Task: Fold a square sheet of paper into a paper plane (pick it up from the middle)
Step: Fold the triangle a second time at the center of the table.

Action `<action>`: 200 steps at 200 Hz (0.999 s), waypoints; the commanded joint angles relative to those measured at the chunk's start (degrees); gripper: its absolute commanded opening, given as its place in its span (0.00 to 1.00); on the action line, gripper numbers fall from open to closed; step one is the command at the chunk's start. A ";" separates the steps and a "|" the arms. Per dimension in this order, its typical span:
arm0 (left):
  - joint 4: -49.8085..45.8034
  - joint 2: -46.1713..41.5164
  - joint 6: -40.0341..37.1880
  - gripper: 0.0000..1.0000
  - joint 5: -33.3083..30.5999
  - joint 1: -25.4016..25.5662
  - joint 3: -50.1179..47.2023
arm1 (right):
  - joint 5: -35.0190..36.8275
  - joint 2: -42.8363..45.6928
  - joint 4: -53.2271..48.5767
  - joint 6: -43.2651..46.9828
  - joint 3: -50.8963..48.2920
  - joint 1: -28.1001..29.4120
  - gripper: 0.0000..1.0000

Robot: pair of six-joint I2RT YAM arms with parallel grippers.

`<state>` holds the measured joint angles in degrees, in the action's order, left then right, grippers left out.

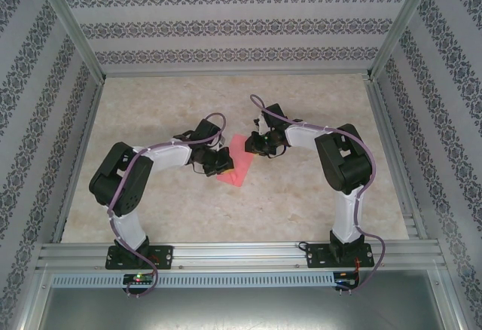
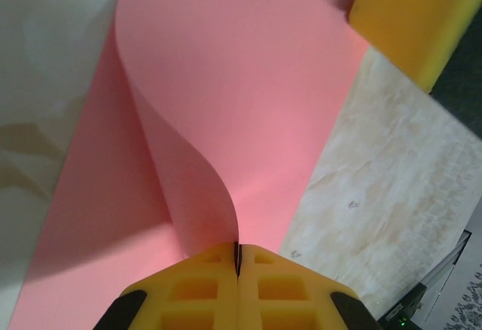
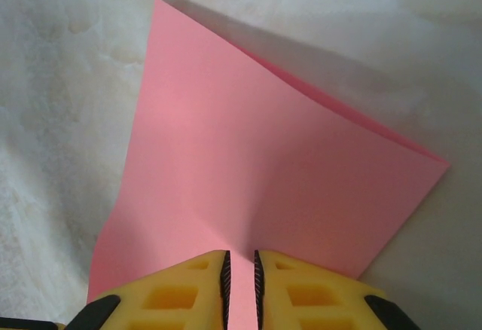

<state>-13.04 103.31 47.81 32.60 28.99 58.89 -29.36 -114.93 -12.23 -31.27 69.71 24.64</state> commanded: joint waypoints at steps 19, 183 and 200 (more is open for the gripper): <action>-1.46 2.64 -1.46 0.01 0.71 1.30 3.38 | -1.20 -0.04 -0.43 1.85 -0.28 0.78 0.18; -2.50 8.26 -2.22 0.01 -0.08 2.30 8.29 | -2.19 2.04 -0.27 3.70 -1.87 0.23 0.17; -2.31 8.52 -2.14 0.01 0.02 2.35 8.57 | -2.27 2.17 -0.27 3.70 -2.07 0.23 0.17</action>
<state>-14.17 110.54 46.89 33.12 30.44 65.71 -30.48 -114.91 -12.21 -29.08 68.82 24.64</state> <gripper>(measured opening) 0.068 0.169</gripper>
